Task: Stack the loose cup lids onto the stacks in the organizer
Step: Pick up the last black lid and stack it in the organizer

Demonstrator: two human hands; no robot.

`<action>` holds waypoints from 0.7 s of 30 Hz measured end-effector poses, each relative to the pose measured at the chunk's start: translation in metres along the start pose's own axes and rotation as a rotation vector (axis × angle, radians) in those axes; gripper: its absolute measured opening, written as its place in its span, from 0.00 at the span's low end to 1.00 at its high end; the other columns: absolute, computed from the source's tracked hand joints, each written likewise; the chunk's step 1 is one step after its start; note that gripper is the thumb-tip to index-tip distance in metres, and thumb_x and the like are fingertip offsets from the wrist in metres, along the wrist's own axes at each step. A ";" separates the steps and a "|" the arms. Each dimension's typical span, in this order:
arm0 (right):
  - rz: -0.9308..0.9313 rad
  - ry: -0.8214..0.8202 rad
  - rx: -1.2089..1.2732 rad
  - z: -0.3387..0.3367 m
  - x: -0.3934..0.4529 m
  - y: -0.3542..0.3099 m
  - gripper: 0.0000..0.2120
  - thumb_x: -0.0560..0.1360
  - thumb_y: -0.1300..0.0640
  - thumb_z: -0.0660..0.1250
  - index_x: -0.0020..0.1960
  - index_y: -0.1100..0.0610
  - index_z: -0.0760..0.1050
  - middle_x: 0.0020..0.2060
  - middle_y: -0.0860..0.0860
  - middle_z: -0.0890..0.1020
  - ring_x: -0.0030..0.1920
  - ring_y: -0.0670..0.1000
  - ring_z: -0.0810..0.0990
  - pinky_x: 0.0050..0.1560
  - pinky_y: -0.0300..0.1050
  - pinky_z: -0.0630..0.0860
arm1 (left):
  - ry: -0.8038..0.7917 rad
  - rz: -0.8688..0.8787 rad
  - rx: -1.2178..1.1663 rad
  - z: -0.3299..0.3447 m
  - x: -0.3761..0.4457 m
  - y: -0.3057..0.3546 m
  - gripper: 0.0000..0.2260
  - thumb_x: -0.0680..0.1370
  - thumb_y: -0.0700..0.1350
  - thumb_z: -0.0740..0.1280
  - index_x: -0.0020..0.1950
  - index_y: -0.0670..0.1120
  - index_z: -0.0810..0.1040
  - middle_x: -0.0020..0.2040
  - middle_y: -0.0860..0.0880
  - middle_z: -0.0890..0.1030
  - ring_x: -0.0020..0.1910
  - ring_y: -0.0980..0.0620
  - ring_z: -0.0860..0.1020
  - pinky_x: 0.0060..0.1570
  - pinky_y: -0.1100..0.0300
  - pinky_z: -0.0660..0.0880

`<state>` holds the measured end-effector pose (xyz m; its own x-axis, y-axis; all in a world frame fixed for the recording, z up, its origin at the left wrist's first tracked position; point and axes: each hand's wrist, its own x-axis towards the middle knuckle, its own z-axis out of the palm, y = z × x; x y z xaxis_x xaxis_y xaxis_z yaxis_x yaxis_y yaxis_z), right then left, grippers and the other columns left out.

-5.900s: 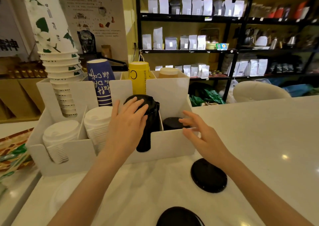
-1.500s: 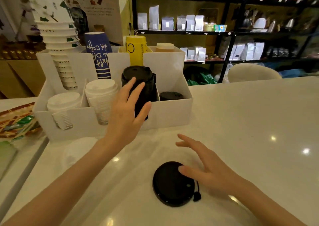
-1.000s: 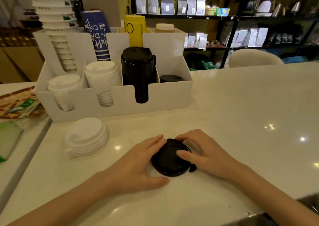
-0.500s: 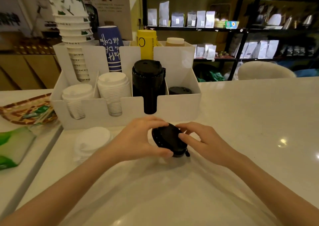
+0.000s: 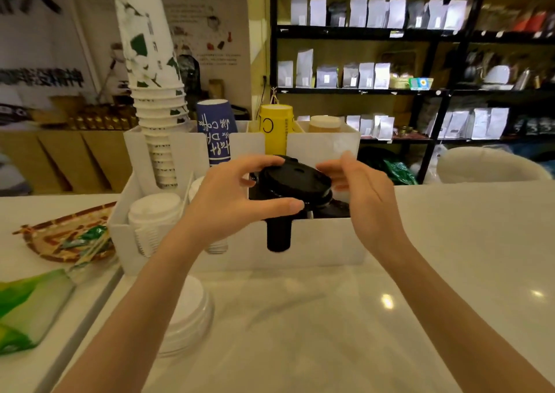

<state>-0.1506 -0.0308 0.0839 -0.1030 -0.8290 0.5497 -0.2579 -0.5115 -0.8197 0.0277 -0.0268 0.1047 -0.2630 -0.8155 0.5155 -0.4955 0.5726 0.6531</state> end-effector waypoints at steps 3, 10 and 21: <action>0.017 0.121 0.081 0.013 0.013 0.001 0.19 0.79 0.52 0.49 0.45 0.55 0.78 0.41 0.49 0.82 0.48 0.49 0.80 0.51 0.38 0.75 | 0.108 -0.019 -0.071 0.001 0.011 -0.008 0.31 0.58 0.59 0.73 0.59 0.53 0.74 0.54 0.56 0.78 0.54 0.60 0.75 0.49 0.75 0.72; -0.021 0.044 0.144 0.034 0.031 0.020 0.21 0.74 0.49 0.48 0.54 0.53 0.77 0.47 0.45 0.80 0.49 0.33 0.74 0.45 0.19 0.66 | 0.315 -0.018 -0.072 0.018 0.028 -0.032 0.29 0.61 0.58 0.73 0.59 0.54 0.72 0.55 0.59 0.76 0.57 0.58 0.73 0.54 0.69 0.71; 0.093 -0.145 0.205 0.043 0.047 0.062 0.24 0.73 0.43 0.47 0.64 0.49 0.69 0.64 0.50 0.73 0.66 0.46 0.68 0.69 0.45 0.63 | 0.339 -0.078 0.091 0.048 0.034 -0.058 0.28 0.68 0.52 0.70 0.66 0.48 0.67 0.67 0.50 0.71 0.64 0.59 0.66 0.62 0.66 0.61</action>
<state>-0.1300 -0.1113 0.0515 0.0252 -0.8908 0.4537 -0.0524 -0.4544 -0.8892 0.0076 -0.0917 0.0584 0.0601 -0.7736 0.6308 -0.5788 0.4878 0.6535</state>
